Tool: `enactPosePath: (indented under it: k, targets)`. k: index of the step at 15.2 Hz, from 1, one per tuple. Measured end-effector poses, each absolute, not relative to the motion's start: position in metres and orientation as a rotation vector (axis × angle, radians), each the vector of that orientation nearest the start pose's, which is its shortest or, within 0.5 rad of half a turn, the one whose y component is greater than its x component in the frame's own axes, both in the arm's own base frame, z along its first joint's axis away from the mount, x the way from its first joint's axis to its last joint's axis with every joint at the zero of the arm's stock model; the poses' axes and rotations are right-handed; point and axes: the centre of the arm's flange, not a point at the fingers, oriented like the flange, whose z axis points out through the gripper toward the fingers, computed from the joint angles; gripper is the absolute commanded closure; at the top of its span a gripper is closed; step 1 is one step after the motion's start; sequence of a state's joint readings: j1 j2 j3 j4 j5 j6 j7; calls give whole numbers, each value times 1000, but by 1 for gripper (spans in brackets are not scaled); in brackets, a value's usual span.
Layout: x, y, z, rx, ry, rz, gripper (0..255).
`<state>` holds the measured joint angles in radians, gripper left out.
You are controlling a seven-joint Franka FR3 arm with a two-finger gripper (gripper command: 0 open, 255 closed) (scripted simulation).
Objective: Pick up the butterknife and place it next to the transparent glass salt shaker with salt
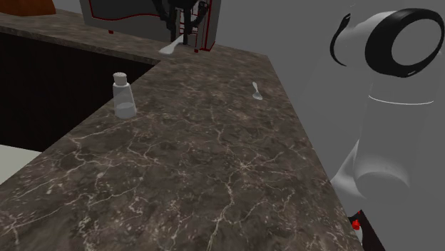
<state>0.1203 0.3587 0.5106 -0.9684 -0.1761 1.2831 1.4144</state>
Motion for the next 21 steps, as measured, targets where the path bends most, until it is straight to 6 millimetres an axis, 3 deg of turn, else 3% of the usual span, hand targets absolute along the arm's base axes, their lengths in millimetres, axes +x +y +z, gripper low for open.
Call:
enactPosePath:
  k: [5, 21]
  targets:
    - [551, 288, 659, -2857, 1315, 10, 255]
    - [550, 288, 573, -2857, 1315, 10, 255]
